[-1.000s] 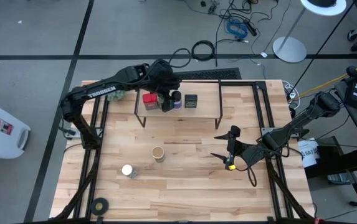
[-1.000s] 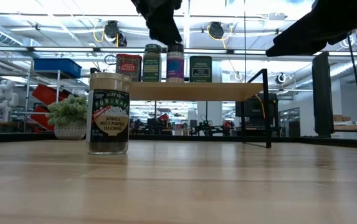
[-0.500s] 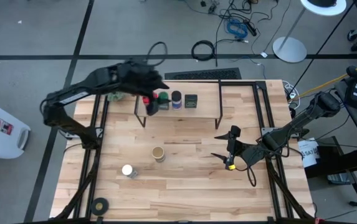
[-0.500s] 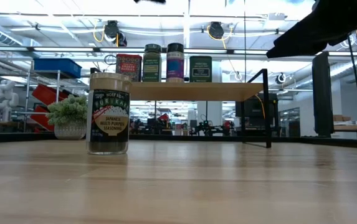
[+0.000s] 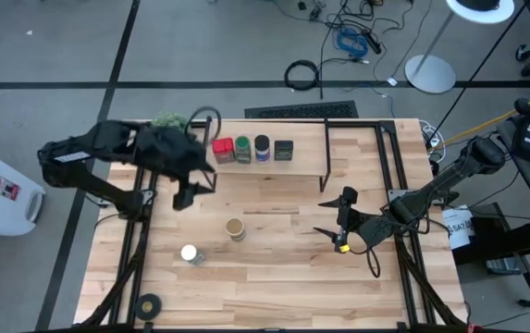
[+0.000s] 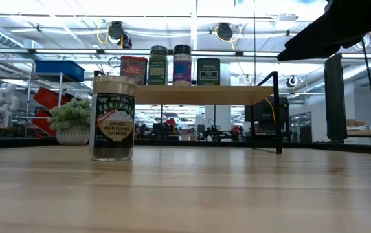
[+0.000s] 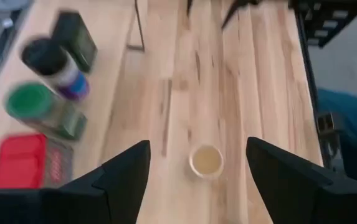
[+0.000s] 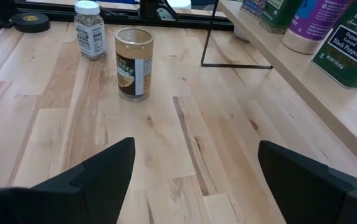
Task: Shelf spices
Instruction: Put the white seasoning bottle on the shelf aligned with the other black seasoning can
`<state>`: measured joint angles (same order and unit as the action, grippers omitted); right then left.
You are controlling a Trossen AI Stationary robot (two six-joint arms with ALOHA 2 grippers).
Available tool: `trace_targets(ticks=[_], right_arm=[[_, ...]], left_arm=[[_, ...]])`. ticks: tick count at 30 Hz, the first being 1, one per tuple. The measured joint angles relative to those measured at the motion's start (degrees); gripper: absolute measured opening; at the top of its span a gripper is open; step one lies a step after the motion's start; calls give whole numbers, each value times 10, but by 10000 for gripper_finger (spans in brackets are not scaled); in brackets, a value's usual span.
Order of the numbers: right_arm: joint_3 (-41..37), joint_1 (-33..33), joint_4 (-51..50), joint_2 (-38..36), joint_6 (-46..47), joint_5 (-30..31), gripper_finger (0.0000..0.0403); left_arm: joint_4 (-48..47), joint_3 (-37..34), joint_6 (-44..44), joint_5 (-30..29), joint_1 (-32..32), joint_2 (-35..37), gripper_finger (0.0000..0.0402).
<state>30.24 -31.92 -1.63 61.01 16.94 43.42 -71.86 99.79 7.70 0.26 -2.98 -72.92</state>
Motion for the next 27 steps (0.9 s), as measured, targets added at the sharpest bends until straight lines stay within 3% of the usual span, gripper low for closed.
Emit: trace_targets(ticks=[8,18,27], right_arm=[[0,0,0,0,4,0,327],[0,0,0,0,4,-3,327],[0,0,0,0,4,-3,327]], left_arm=[[-26,-25,90,-134,-146,-14,274],[-14,-207,243,-277,-276,-4,274],[151,-330,328,-336,-337,-4,274]])
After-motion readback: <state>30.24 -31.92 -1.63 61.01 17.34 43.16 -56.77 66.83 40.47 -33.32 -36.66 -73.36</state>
